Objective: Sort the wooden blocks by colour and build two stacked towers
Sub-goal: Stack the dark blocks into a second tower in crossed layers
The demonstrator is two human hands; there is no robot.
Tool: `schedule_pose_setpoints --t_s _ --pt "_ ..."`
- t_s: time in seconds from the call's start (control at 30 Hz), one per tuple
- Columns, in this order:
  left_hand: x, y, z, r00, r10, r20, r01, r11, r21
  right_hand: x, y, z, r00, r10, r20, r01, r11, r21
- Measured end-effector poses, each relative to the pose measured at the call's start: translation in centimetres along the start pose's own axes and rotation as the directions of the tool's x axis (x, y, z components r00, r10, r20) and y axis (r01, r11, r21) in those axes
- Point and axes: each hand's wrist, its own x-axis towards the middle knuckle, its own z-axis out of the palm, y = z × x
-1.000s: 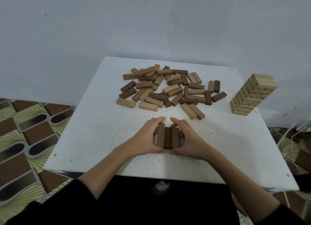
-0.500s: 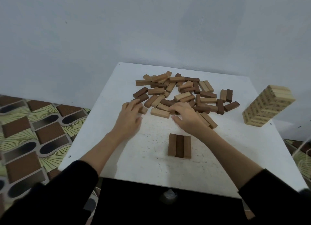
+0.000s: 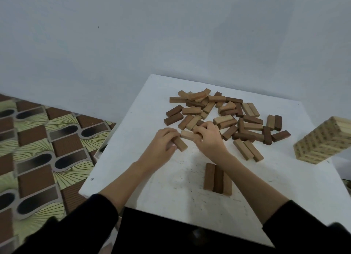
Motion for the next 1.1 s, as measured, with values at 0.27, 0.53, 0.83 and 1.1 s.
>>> schedule_pose_setpoints --t_s 0.27,0.53,0.83,1.1 --pt "1.4 0.8 0.7 0.995 -0.096 0.033 0.098 0.991 -0.085 0.3 -0.7 -1.2 0.993 0.056 0.106 -0.065 0.994 0.087" --pt "1.8 0.2 0.9 0.991 -0.111 0.070 0.117 0.989 -0.092 -0.1 0.0 -1.2 0.981 0.099 0.168 -0.130 0.973 0.188" --pt "0.8 -0.3 0.1 0.981 -0.115 0.158 0.136 0.982 -0.133 -0.7 -0.9 -0.7 0.947 -0.139 0.288 0.046 0.950 0.308" --pt "0.4 -0.7 -1.1 0.973 -0.129 0.190 0.157 0.977 -0.143 -0.5 -1.0 -0.2 0.953 -0.147 0.267 0.087 0.971 0.223"
